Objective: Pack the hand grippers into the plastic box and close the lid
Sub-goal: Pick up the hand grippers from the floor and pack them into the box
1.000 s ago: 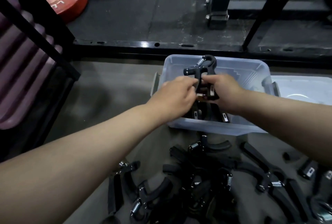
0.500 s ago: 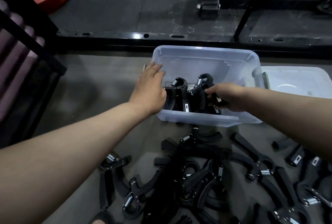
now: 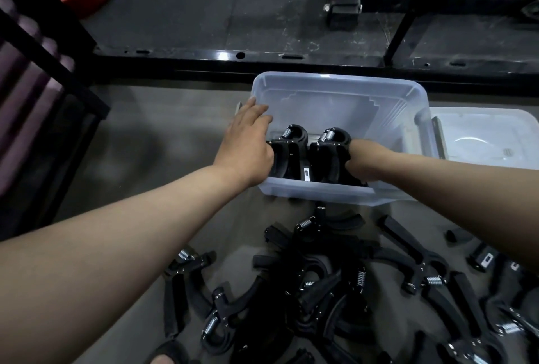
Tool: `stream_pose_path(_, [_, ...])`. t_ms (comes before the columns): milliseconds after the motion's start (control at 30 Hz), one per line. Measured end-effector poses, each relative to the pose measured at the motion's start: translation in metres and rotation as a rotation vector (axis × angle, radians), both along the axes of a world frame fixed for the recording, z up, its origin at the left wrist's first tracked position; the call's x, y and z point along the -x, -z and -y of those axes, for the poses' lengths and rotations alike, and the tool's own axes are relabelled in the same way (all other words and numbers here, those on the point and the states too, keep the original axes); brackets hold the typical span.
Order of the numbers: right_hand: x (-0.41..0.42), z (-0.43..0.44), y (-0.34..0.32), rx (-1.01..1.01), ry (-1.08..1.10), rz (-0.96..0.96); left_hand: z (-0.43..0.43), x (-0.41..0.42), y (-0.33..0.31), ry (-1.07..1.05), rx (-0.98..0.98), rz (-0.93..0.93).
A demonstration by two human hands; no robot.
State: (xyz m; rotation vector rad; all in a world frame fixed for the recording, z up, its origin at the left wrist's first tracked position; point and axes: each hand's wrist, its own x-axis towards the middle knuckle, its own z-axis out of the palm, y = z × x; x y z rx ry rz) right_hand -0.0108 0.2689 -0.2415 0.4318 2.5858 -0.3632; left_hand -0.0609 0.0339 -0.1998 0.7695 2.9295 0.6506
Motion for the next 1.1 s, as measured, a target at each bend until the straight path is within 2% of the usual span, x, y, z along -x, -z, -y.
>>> stream_pose_path(200, [0.003, 0.001, 0.004, 0.007, -0.009, -0.058, 0.0, -0.001, -0.001, -0.004, -0.012, 0.017])
stream_pose_path(400, [0.006, 0.005, 0.006, -0.077, -0.006, 0.02, -0.001, -0.001, -0.001, -0.01, -0.025, 0.024])
stream_pose_path(467, [0.004, 0.006, 0.0, -0.04, -0.036, 0.01, -0.001, -0.001, 0.0, -0.009, -0.031, 0.028])
stream_pose_path(600, [-0.005, 0.007, -0.005, 0.076, 0.061, 0.025, -0.001, -0.001, -0.001, -0.011, -0.038, 0.045])
stream_pose_path(700, [-0.008, 0.01, -0.005, 0.116, 0.034, 0.124, -0.001, -0.002, -0.001, -0.013, -0.043, 0.05])
stream_pose_path(800, [-0.007, 0.014, -0.004, 0.085, 0.04, 0.116, -0.001, -0.001, -0.001, -0.019, -0.042, 0.05])
stream_pose_path(933, [-0.009, 0.009, -0.013, 0.117, -0.055, 0.293, 0.0, -0.001, 0.001, -0.023, -0.046, 0.049])
stream_pose_path(1100, [-0.007, 0.016, -0.003, -0.065, -0.244, 0.354, -0.001, -0.001, 0.0, -0.021, -0.044, 0.052])
